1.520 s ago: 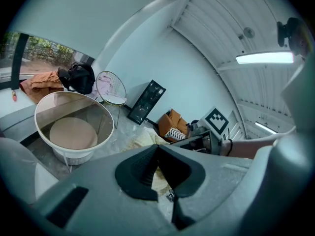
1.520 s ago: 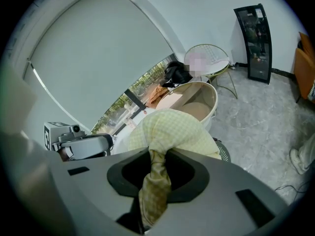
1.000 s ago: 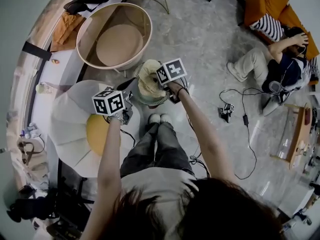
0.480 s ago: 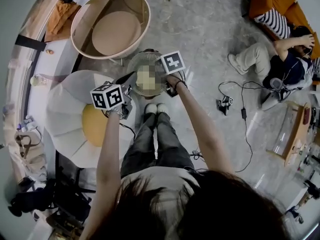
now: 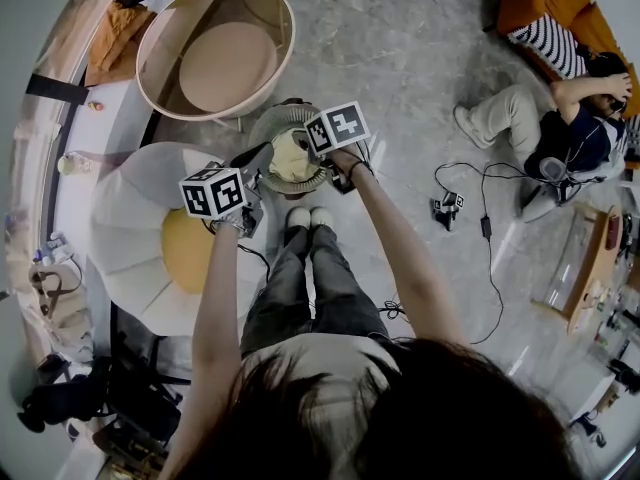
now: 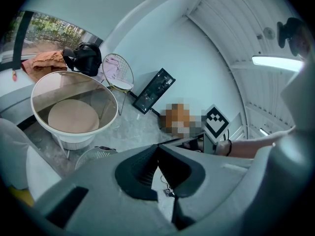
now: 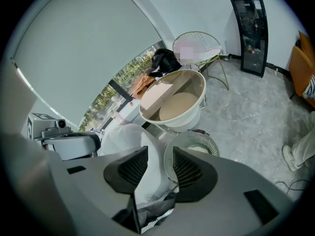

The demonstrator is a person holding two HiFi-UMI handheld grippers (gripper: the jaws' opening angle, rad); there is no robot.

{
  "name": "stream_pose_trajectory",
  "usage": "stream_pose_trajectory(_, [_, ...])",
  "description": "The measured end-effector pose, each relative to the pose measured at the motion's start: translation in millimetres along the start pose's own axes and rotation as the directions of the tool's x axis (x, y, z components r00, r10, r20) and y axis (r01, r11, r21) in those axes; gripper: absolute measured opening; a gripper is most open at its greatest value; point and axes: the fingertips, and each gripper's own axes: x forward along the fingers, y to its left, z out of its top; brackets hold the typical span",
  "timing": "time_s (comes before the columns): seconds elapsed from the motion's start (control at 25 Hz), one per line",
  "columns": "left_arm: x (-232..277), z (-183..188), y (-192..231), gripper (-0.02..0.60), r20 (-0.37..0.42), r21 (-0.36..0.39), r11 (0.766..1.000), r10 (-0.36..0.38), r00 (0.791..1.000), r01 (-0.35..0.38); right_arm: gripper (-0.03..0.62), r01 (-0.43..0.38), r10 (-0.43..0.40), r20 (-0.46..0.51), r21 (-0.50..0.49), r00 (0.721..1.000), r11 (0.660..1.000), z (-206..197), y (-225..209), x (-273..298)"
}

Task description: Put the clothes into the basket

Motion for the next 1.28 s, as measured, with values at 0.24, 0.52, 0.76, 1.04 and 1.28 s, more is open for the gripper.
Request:
stream_pose_trajectory(0.24, [0.5, 1.0, -2.3, 0.011, -0.001, 0.002, 1.0, 0.009, 1.0, -0.009, 0.126, -0.012, 0.012, 0.006, 0.005, 1.0, 1.0, 2.1, 2.1, -3.4])
stream_pose_trajectory(0.52, [-1.4, 6.9, -8.6, 0.011, 0.013, 0.01, 1.0, 0.011, 1.0, -0.011, 0.124, -0.049, 0.048, 0.021, 0.007, 0.999, 0.999, 7.1, 12.6, -10.1])
stream_pose_trajectory(0.76, [-1.6, 15.2, -18.6, 0.011, 0.036, 0.024, 1.0, 0.009, 0.999, -0.009, 0.077, -0.073, 0.074, 0.037, -0.017, 0.997, 0.997, 15.3, 18.4, -21.3])
stream_pose_trajectory(1.04, [-5.7, 21.1, -34.9, 0.011, 0.066, 0.039, 0.999, -0.002, 0.998, -0.001, 0.044, -0.143, 0.142, 0.113, -0.004, 0.983, 0.99, 23.1, 31.9, -40.3])
stream_pose_trajectory(1.28, [-13.0, 31.9, -52.0, 0.011, 0.107, 0.071, 0.997, -0.015, 0.994, 0.007, 0.034, -0.199, 0.209, 0.239, -0.065, 0.948, 0.978, 39.0, 50.4, -68.1])
